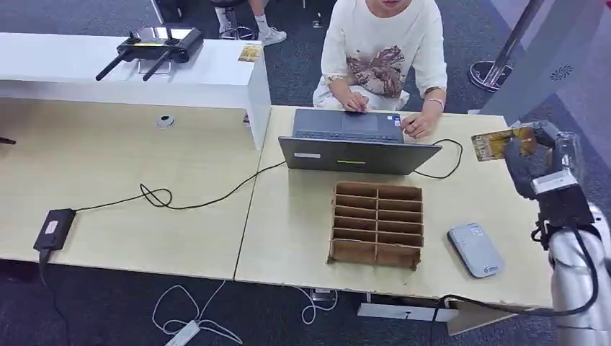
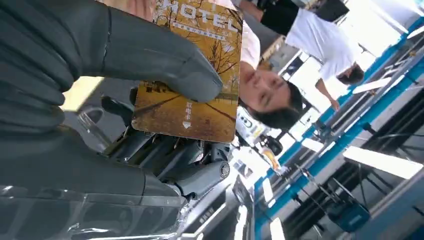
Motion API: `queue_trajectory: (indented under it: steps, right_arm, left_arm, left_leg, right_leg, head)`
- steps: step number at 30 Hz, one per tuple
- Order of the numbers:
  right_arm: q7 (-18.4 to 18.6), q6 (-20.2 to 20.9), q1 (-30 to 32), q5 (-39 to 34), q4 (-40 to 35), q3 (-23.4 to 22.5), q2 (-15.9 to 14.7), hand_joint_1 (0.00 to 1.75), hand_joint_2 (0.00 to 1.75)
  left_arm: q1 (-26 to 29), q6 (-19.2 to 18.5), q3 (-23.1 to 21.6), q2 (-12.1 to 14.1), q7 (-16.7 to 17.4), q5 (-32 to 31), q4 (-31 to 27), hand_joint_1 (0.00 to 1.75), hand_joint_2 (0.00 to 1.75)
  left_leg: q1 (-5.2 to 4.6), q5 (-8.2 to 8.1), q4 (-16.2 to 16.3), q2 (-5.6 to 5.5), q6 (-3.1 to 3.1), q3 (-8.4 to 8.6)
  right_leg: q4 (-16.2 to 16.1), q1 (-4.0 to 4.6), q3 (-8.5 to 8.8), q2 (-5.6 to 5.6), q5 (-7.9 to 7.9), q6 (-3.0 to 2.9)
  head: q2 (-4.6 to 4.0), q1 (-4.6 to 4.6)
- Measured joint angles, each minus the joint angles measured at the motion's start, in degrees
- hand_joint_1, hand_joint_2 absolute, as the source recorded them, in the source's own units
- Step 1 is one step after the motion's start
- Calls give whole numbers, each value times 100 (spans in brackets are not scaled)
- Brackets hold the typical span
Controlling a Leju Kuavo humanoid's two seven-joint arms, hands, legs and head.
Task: Pass the card to the sensor for recognition and then transmit it.
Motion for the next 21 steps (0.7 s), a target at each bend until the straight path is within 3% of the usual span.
queue_trajectory:
  steps: [10, 21]
  right_arm:
    - [420, -1246, -1229, 1594, 357, 818, 142, 175, 175]
    - [1076, -1761, -2259, 3088, 1043, 1812, 297, 175, 175]
  left_arm:
    - [-3, -4, -72, 15, -35, 2, -2, 0, 175]
    - [-3, -9, -101, 44, -140, 20, 0, 0, 175]
  left_leg:
    - [1, 3, 0, 1, 4, 0]
    - [-3, 5, 0, -2, 5, 0]
  right_leg:
    - [3, 0, -1, 0, 0, -1]
    - [3, -2, 0, -2, 0, 0]
  head:
    - [0, 2]
    - [0, 0]
